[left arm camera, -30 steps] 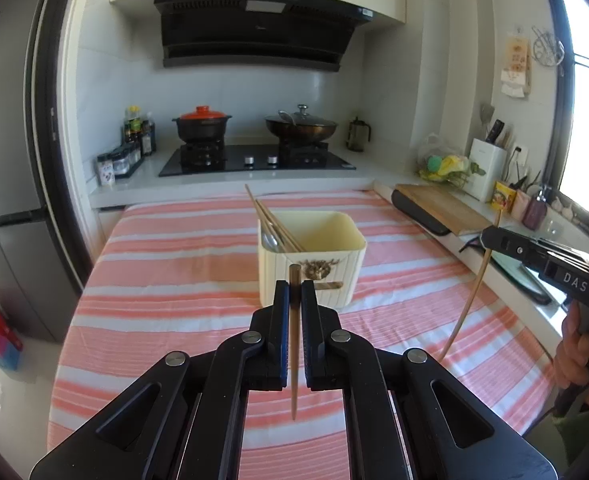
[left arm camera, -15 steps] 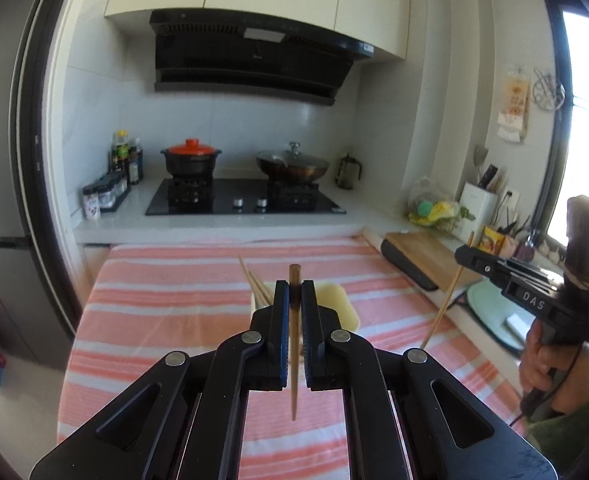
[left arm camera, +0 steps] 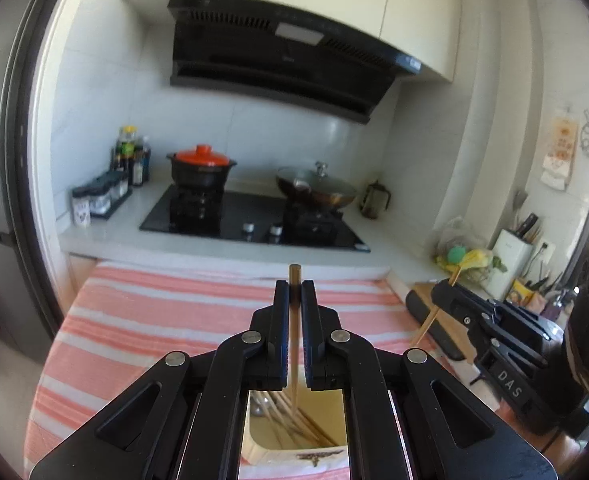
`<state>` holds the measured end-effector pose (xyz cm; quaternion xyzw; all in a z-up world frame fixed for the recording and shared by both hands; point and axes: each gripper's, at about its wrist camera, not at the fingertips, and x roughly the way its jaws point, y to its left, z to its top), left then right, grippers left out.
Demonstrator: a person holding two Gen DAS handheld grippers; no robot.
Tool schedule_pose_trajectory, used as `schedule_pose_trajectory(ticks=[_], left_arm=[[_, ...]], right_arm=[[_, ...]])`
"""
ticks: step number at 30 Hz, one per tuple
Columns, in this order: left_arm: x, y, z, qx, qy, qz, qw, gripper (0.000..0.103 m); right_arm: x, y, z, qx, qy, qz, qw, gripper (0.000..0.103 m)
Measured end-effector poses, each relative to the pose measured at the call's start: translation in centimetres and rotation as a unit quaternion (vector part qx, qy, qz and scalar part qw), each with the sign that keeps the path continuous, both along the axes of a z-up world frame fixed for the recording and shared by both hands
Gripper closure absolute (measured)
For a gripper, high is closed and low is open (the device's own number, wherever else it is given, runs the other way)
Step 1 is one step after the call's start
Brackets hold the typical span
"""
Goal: Organize utensils
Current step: 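Carry both chopsticks to the cream holder and lower them in, then open both tools and withdraw them from the holder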
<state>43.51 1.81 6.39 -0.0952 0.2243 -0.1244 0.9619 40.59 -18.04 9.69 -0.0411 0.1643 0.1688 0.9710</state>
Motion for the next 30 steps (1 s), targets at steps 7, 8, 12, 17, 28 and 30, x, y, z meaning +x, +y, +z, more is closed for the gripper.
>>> schedule_pose_trajectory(ticks=[7, 8, 12, 17, 28, 30], left_arm=[[5.4, -1.0, -7.0, 0.013, 0.064, 0.032, 0.9974, 0.099], [5.5, -1.3, -7.5, 0.018, 0.068, 0.031, 0.9971, 0.099], [5.9, -2.4, -8.4, 0.042, 0.063, 0.030, 0.9966, 0.099], [6.1, -3.1, -8.2, 0.048, 0.061, 0.025, 0.9967, 0.099], [5.7, -3.9, -7.9, 0.101, 0.047, 0.042, 0.9929, 0.095], [5.2, -3.6, -7.5, 0.107, 0.043, 0.049, 0.9920, 0.054]], right_arm=[[4.9, 1.5, -8.8, -0.043, 0.058, 0.010, 0.997, 0.097], [5.4, 1.5, -9.6, -0.042, 0.071, 0.012, 0.997, 0.097], [6.1, 1.9, -10.4, -0.041, 0.093, 0.023, 0.995, 0.097], [7.1, 2.0, -10.2, -0.040, 0.110, 0.021, 0.993, 0.097], [7.9, 1.7, -10.4, -0.016, 0.137, 0.020, 0.990, 0.084], [7.9, 1.2, -10.2, -0.002, 0.143, 0.014, 0.990, 0.047]])
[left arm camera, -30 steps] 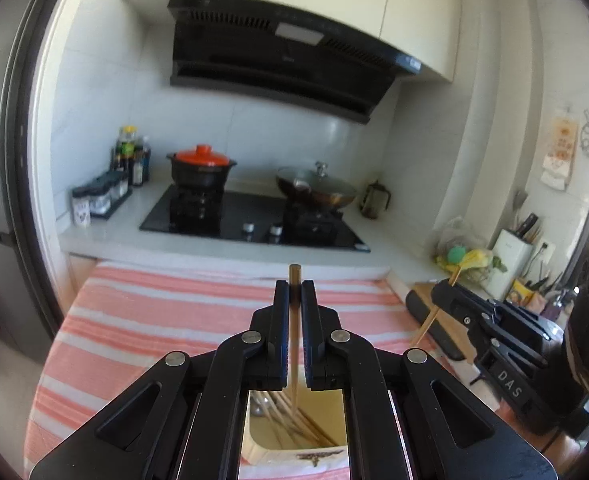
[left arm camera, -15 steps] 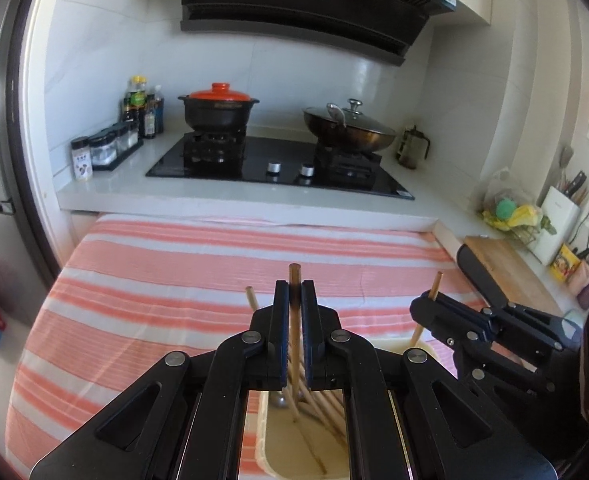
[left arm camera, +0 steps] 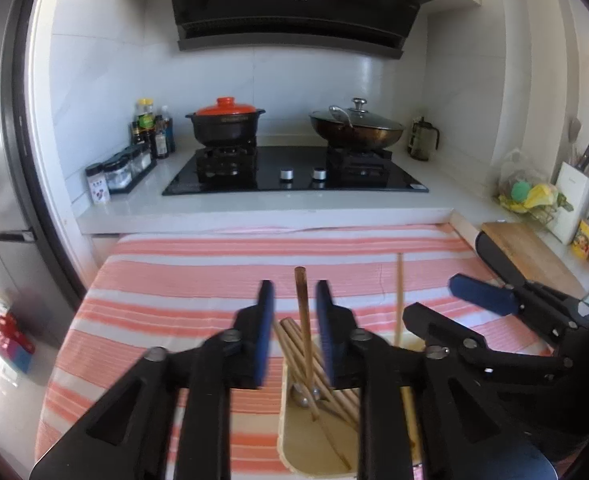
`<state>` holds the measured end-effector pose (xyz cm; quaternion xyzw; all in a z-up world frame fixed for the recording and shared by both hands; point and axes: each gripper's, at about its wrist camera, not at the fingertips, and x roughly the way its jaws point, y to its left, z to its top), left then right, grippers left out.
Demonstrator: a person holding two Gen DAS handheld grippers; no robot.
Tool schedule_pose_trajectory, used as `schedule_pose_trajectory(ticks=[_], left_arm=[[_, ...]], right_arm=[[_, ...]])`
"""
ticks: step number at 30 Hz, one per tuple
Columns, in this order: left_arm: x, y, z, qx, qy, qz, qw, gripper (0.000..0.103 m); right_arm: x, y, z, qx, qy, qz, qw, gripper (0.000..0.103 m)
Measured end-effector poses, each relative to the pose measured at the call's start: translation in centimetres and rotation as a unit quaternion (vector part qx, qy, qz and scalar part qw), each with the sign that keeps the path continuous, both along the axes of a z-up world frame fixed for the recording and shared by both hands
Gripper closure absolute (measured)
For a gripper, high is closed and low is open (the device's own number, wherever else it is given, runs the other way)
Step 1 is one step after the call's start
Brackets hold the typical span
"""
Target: Organize utensils
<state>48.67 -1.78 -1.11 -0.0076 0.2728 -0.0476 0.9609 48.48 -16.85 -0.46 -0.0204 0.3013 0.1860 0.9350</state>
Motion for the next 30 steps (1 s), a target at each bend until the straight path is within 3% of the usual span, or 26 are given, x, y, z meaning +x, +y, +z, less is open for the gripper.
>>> schedule_pose_trajectory(ticks=[1, 2, 7, 9, 13, 17, 25, 30], left_arm=[[-0.5, 0.2, 0.3, 0.003, -0.008, 0.006, 0.9999, 0.043], [-1.2, 0.5, 0.7, 0.006, -0.019, 0.014, 0.9997, 0.031], [-4.9, 1.5, 2.7, 0.019, -0.043, 0.021, 0.9987, 0.015], [-7.2, 1.8, 3.6, 0.022, -0.053, 0.027, 0.9980, 0.002], [-12.6, 2.2, 4.2, 0.041, -0.065, 0.050, 0.9958, 0.000], [-17.7, 2.2, 3.6, 0.046, -0.041, 0.051, 0.9968, 0.000], [-26.4, 2.2, 2.1, -0.003, -0.020, 0.012, 0.9997, 0.000], [-29.0, 0.6, 2.2, 0.069, -0.035, 0.059, 0.9953, 0.000]], right_arm=[[-0.4, -0.4, 0.4, 0.010, -0.009, -0.006, 1.000, 0.039], [-1.0, -0.8, 0.8, 0.015, -0.018, -0.014, 1.000, 0.038], [-4.3, -2.9, 3.0, 0.032, -0.028, -0.044, 0.998, 0.037], [-6.5, -3.7, 3.9, 0.037, -0.033, -0.056, 0.997, 0.035], [-12.0, -4.7, 5.3, 0.038, -0.032, -0.084, 0.995, 0.018], [-18.3, -4.9, 6.0, 0.034, -0.049, -0.102, 0.993, 0.012], [-28.1, -3.2, 5.3, -0.017, -0.057, -0.119, 0.991, 0.003], [-31.6, -3.1, 5.1, -0.019, -0.062, -0.115, 0.991, 0.002]])
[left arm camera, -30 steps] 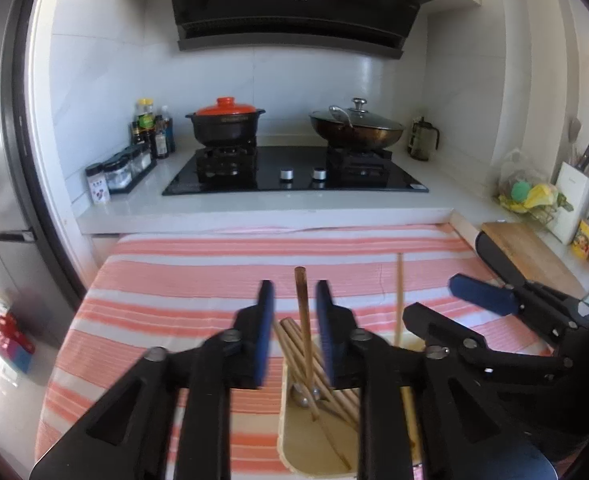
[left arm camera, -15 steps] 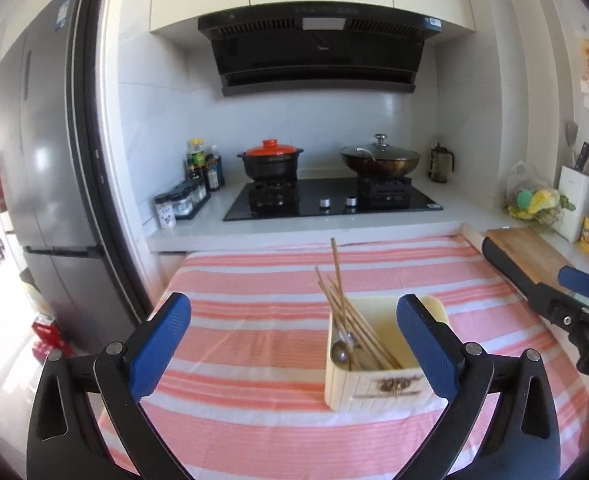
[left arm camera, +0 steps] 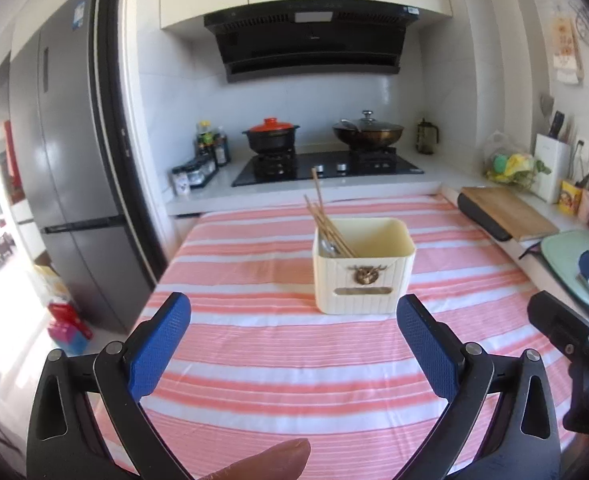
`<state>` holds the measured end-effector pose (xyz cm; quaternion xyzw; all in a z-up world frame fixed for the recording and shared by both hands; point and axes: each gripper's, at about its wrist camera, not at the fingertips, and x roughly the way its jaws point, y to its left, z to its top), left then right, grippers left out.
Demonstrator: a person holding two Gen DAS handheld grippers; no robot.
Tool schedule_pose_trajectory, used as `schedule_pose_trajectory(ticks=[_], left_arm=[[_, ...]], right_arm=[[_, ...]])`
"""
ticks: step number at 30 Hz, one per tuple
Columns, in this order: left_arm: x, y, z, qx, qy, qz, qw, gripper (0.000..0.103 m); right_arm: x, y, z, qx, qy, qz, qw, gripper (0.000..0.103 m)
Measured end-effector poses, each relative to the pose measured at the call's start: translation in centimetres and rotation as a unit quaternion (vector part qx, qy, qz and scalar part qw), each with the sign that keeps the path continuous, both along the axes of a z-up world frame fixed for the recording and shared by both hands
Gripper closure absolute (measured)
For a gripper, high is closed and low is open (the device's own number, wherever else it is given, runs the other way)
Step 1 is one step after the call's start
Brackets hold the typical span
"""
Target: Organize utensils
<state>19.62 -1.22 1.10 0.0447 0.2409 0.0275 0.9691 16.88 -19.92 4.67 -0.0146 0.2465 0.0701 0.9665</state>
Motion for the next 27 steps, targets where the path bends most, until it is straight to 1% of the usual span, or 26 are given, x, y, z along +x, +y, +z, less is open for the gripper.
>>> schedule_pose_trajectory(ticks=[2, 6, 9, 12, 18, 27], left_arm=[[-0.8, -0.1, 0.2, -0.002, 0.001, 0.001, 1.0000, 0.000], [-1.9, 0.4, 0.7, -0.024, 0.001, -0.001, 0.9997, 0.000], [-2.5, 0.8, 1.2, -0.026, -0.005, 0.006, 0.9996, 0.000], [-2.9, 1.0, 1.5, -0.029, -0.009, 0.007, 0.9995, 0.000], [-3.2, 1.2, 1.5, -0.033, -0.004, 0.003, 0.9994, 0.000], [-3.3, 1.3, 1.5, -0.032, -0.005, 0.005, 0.9994, 0.000]], right_arm=[[-1.3, 0.1, 0.1, -0.006, -0.005, 0.002, 1.000, 0.001], [-3.1, 0.5, 0.7, -0.015, -0.012, 0.009, 1.000, 0.001], [-3.8, 0.6, 1.0, -0.014, -0.013, 0.011, 1.000, 0.001], [-4.1, 0.9, 1.0, -0.018, -0.012, 0.014, 1.000, 0.001], [-4.6, 1.7, 1.1, -0.019, -0.012, 0.026, 0.999, 0.001], [-5.0, 2.0, 1.4, -0.021, -0.017, 0.025, 0.999, 0.001]])
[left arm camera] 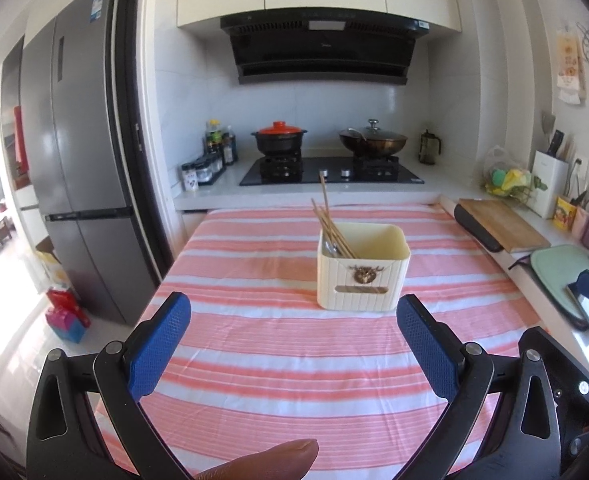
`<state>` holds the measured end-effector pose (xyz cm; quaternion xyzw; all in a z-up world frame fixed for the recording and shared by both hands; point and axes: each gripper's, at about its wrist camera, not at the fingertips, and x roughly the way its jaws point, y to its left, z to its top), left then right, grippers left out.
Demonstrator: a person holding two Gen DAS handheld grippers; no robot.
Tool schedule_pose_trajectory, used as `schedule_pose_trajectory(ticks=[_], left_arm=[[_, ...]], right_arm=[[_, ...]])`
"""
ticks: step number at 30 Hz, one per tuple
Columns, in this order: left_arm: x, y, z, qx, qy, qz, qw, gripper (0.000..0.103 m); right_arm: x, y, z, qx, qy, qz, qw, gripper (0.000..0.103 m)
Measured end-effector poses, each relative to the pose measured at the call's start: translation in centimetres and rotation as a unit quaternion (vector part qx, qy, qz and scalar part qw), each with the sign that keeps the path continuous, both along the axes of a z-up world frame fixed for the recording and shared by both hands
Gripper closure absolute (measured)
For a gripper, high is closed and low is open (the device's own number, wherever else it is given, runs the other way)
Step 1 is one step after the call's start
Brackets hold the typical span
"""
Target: Organize utensils
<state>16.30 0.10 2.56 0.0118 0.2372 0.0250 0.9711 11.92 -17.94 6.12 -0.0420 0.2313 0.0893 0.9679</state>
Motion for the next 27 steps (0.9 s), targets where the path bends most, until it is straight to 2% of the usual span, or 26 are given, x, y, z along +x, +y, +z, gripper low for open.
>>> schedule_pose_trajectory(ticks=[27], left_arm=[[-0.50, 0.32, 0.12, 0.003, 0.000, 0.009, 1.0000, 0.000]], right_arm=[[-0.44, 0.33, 0.32, 0.000, -0.001, 0.002, 1.000, 0.001]])
